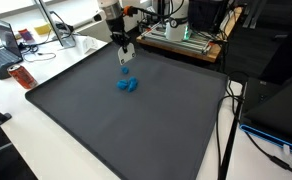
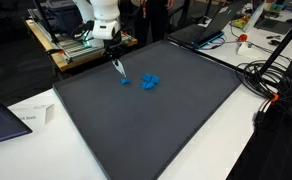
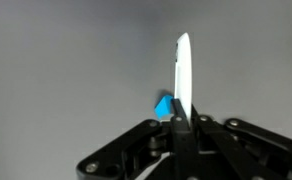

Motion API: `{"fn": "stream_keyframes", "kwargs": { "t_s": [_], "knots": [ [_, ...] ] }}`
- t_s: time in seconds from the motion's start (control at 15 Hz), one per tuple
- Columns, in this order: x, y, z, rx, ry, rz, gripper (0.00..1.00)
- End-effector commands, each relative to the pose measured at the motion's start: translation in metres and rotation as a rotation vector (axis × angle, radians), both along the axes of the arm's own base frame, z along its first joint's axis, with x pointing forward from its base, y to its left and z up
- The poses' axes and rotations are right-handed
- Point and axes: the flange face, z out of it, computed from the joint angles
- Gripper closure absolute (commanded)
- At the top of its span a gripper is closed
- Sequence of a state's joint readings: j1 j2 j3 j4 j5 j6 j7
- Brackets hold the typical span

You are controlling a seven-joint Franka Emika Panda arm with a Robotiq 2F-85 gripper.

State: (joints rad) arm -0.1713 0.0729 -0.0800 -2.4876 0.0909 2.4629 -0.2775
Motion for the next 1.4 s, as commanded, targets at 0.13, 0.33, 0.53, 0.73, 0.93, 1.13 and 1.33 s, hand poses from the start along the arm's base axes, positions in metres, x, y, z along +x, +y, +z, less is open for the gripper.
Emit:
{"fn": "stream_keyframes", "kwargs": {
  "t_s": [0.13,0.33,0.53,0.73,0.93,1.13,1.33],
  "knots": [
    [0.007,-0.002,0.035,-0.019,-0.054,-0.126,0.99],
    [0.022,0.003,0.044,-0.08,-0.087,-0.214,0.99],
    [0.04,0.007,0.05,-0.164,-0.081,-0.279,0.99],
    [0.054,0.005,0.054,-0.249,-0.067,-0.341,0.99],
    [0.063,0.007,0.054,-0.321,-0.028,-0.371,0.99],
    [0.07,0.018,0.056,-0.359,0.014,-0.366,0.99],
    [0.077,0.04,0.064,-0.41,0.03,-0.367,0.99]
  ]
}}
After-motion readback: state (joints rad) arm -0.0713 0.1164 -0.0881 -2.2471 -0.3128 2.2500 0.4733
